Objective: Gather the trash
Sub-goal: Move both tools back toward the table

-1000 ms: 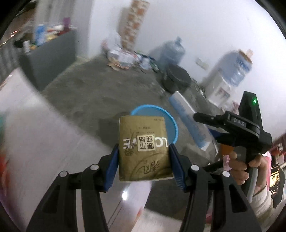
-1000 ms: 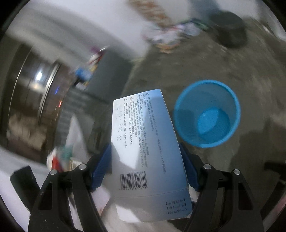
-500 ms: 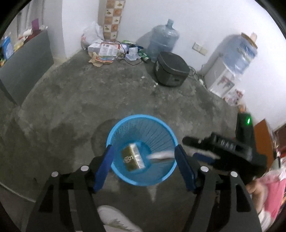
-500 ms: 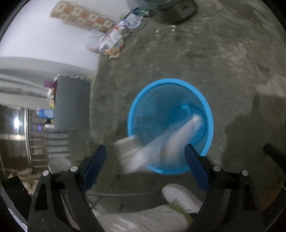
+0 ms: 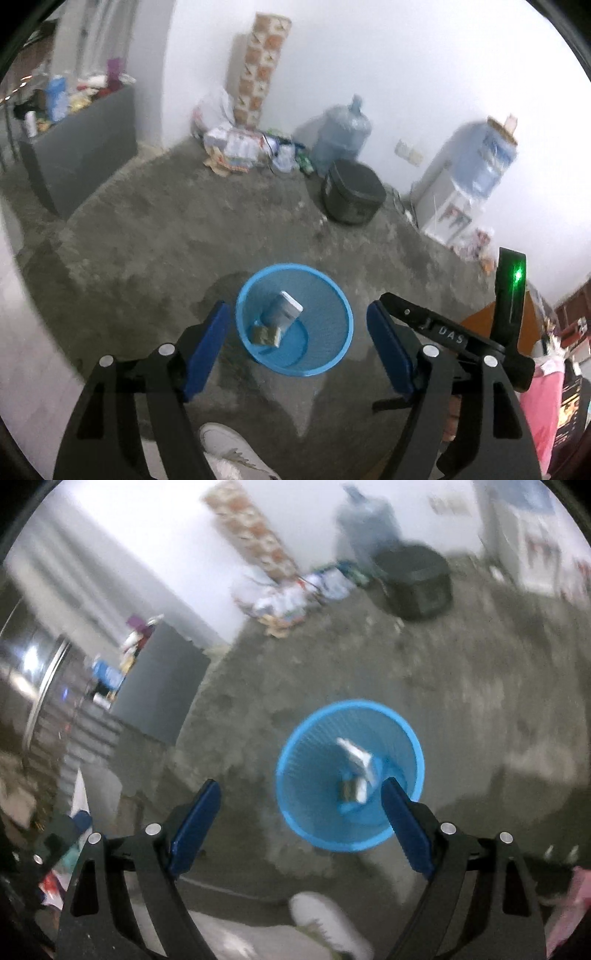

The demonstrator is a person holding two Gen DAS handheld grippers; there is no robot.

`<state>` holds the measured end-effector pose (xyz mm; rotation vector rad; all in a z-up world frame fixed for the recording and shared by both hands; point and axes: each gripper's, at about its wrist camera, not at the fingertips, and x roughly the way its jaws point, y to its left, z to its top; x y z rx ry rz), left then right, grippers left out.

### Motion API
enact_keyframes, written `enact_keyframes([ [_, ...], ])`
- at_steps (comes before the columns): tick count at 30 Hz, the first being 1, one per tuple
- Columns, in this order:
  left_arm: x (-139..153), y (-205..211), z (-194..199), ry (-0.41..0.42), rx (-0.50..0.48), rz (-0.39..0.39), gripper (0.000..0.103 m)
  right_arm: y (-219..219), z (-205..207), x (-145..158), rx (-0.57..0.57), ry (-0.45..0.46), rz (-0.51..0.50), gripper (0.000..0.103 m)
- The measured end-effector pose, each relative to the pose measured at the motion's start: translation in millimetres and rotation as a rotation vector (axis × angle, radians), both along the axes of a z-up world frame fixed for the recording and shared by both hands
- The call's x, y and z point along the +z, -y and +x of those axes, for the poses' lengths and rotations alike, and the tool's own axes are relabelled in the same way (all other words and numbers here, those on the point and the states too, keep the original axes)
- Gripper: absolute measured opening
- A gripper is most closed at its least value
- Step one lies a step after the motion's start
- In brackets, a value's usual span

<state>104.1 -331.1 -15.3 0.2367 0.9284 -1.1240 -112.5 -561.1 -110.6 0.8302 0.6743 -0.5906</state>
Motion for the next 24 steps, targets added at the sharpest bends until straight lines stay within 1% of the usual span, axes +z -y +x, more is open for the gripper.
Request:
enact_keyframes([
  [2, 17.0, -24.5, -2.5, 0.021, 0.035, -0.029, 0.074, -11.6, 6.9, 15.5, 0.033, 0.003, -0.066, 0.091],
  [5, 37.2, -58.3, -8.0, 0.054, 0.080, -0.060, 0.075, -33.9, 11.0, 40.5, 0.068, 0.006, -0.176, 0.095],
  [6, 41.1, -67.3, -8.3, 0.060, 0.089, -0.067, 0.075, -44.5, 13.1, 50.7, 0.076, -0.001, -0.225, 0.095],
  [8, 52.6, -91.8, -12.4, 0.082, 0.119, -0.086, 0.075, -56.7, 15.4, 58.1, 0.098, -0.002, -0.274, 0.095],
  [11, 68.1, -127.0, -17.5, 0.119, 0.162, -0.123, 0.075, -82.5, 20.3, 74.5, 0.139, -0.008, -0.374, 0.095],
  [17, 93.1, -200.3, -15.8, 0.178, 0.259, -0.200, 0.075, -124.1, 32.5, 99.7, 0.163, -0.011, -0.543, 0.095],
  [19, 98.8, -223.4, -10.8, 0.182, 0.305, -0.216, 0.075, -135.8, 38.3, 106.5, 0.194, -0.009, -0.584, 0.095],
  [21, 105.0, -254.2, -6.1, 0.205, 0.375, -0.226, 0.075, -145.2, 42.8, 110.4, 0.228, 0.007, -0.609, 0.095],
  [23, 111.2, -278.5, -4.0, 0.236, 0.430, -0.229, 0.075, -154.2, 45.3, 113.7, 0.263, 0.053, -0.617, 0.095],
  [24, 113.0, -291.9, -3.4, 0.253, 0.456, -0.229, 0.075, -159.4, 45.9, 116.5, 0.291, 0.106, -0.607, 0.095],
])
